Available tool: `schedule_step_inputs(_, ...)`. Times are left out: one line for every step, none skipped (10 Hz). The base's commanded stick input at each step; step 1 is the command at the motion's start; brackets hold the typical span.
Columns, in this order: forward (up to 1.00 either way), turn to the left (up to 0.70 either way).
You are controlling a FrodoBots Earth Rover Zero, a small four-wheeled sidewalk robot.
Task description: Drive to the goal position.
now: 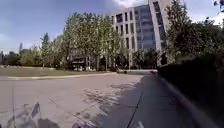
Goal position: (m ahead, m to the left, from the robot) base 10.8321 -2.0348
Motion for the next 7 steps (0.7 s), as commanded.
schedule_step_inputs(0.45,0.00)
schedule_step_inputs(0.45,0.00)
schedule_step_inputs(0.45,0.00)
schedule_step_inputs(0.45,0.00)
schedule_step_inputs(0.45,0.00)
schedule_step_inputs(0.45,0.00)
schedule_step_inputs(0.45,0.00)
